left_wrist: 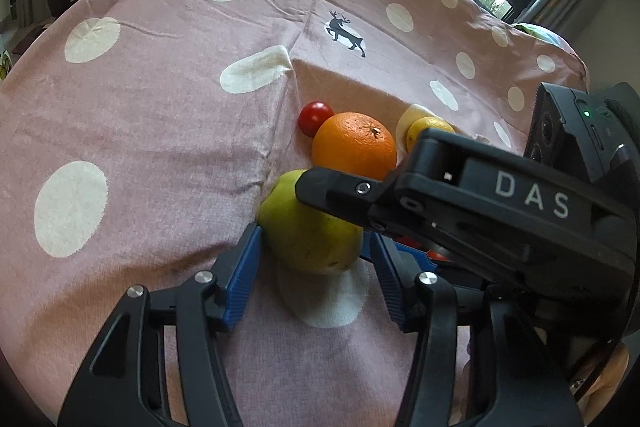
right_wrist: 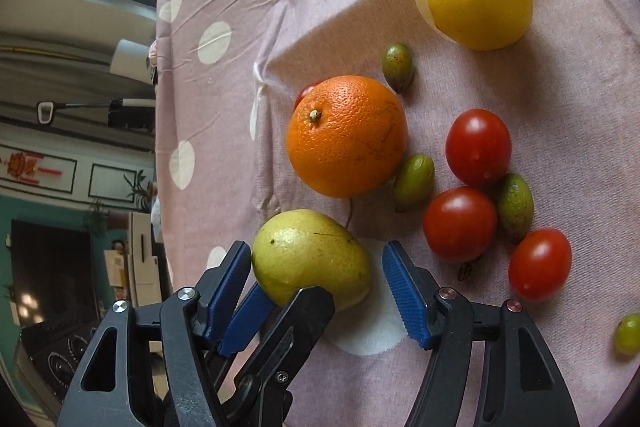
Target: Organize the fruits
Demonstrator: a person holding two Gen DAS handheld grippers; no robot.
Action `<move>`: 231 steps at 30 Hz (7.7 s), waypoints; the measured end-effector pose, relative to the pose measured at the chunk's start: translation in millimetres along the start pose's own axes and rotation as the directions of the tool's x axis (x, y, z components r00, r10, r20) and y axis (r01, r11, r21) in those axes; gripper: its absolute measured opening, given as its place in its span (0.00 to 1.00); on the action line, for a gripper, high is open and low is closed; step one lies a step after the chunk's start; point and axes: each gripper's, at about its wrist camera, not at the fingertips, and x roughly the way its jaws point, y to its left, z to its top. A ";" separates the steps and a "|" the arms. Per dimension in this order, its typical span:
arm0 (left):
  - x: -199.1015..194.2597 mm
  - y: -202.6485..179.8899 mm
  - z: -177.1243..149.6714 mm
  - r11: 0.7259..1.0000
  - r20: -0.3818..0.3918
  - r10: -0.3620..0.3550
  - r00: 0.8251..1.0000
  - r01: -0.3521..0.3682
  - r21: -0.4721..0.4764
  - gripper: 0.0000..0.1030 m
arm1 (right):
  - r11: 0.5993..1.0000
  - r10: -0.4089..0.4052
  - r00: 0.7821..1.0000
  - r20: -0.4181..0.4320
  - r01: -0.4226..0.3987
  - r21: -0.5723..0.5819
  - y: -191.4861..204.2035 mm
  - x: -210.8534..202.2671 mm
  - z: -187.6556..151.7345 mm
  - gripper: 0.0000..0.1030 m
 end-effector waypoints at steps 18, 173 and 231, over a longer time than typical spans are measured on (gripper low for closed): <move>-3.3 -3.5 -0.3 1.000 0.019 -0.007 1.000 0.007 0.013 0.46 | 1.000 0.024 1.000 0.011 -0.024 -0.015 -1.6 0.5 0.0 0.65; -39.4 -140.5 10.5 0.908 0.156 -0.365 0.918 0.315 0.275 0.96 | 0.904 -0.424 0.657 0.623 0.260 0.340 -120.7 -262.8 -43.4 0.71; 47.6 -13.3 52.1 0.995 -0.065 -0.081 0.995 0.076 -0.071 0.72 | 0.997 -0.058 0.997 0.053 0.061 -0.054 -11.5 -9.5 75.3 0.70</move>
